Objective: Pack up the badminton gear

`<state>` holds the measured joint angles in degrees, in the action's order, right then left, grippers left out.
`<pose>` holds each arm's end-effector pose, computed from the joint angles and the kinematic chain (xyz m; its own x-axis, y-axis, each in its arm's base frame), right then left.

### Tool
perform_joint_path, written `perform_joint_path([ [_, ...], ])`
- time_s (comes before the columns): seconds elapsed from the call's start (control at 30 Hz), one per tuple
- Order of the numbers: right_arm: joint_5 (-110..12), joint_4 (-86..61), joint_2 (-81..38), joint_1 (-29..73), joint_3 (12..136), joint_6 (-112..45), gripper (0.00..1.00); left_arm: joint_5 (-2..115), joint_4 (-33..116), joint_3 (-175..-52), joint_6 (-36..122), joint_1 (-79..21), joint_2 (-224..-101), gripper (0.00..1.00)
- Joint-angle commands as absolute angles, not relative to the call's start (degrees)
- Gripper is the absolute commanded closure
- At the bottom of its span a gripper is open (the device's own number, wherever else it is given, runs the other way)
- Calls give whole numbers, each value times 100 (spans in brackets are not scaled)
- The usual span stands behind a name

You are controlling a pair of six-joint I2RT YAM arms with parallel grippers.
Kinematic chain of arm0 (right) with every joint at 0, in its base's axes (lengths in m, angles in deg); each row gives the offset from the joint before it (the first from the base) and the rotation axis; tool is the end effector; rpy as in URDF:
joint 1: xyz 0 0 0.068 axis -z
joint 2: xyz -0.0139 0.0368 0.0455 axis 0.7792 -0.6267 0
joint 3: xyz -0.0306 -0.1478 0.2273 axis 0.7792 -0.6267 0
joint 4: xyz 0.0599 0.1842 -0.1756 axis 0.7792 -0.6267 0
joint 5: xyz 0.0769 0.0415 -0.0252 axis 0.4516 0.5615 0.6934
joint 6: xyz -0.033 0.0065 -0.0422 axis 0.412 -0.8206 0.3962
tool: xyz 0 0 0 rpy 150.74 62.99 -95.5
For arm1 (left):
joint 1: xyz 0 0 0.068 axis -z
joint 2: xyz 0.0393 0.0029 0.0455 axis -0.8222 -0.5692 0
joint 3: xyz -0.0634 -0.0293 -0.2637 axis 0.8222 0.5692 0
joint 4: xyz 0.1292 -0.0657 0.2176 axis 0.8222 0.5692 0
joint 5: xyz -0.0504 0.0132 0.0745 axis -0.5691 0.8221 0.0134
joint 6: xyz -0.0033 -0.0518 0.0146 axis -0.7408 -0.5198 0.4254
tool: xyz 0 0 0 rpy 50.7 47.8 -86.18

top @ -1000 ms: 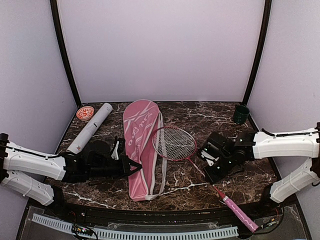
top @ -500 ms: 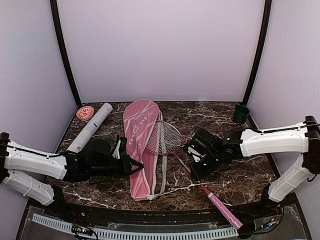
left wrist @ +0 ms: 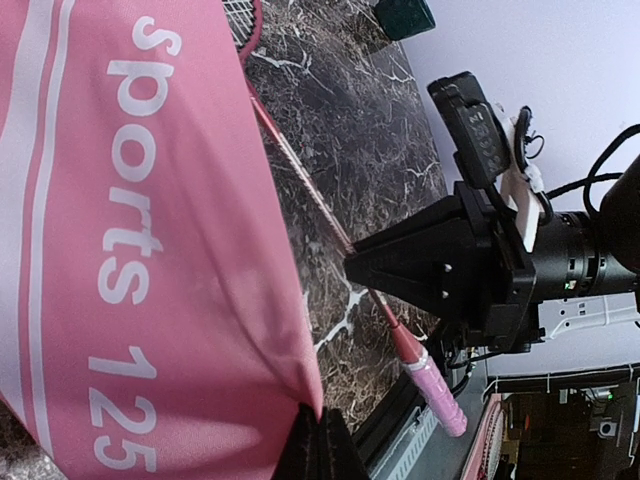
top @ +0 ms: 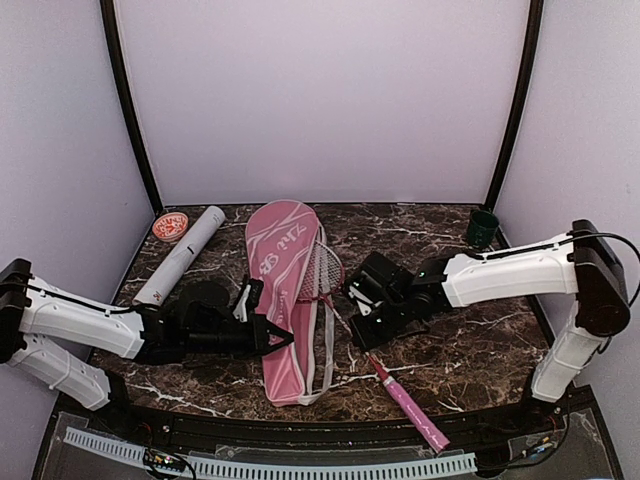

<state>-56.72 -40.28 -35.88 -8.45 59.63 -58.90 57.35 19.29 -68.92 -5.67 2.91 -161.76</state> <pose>0.1675 0.2858 0.1913 -0.8371 -0.3828 -0.3907 -0.4947 0.8346 0.2422 0.1333 -0.2238 0.1870 -0.8859 -0.1968 -0.4201 0.2791 0.4974 -0.8214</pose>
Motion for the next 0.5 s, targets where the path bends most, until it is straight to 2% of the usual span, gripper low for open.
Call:
perform_joint_path([
  [0.0, -5819, -2983, -3840, -902, 6341, -6175, 100, 5385, 1383, -7058, -507, 270, -16324, 100],
  [0.47, -5607, -1621, -4641, -758, 6985, -6698, 100, 4516, 910, -7156, -480, 270, -16913, 100],
])
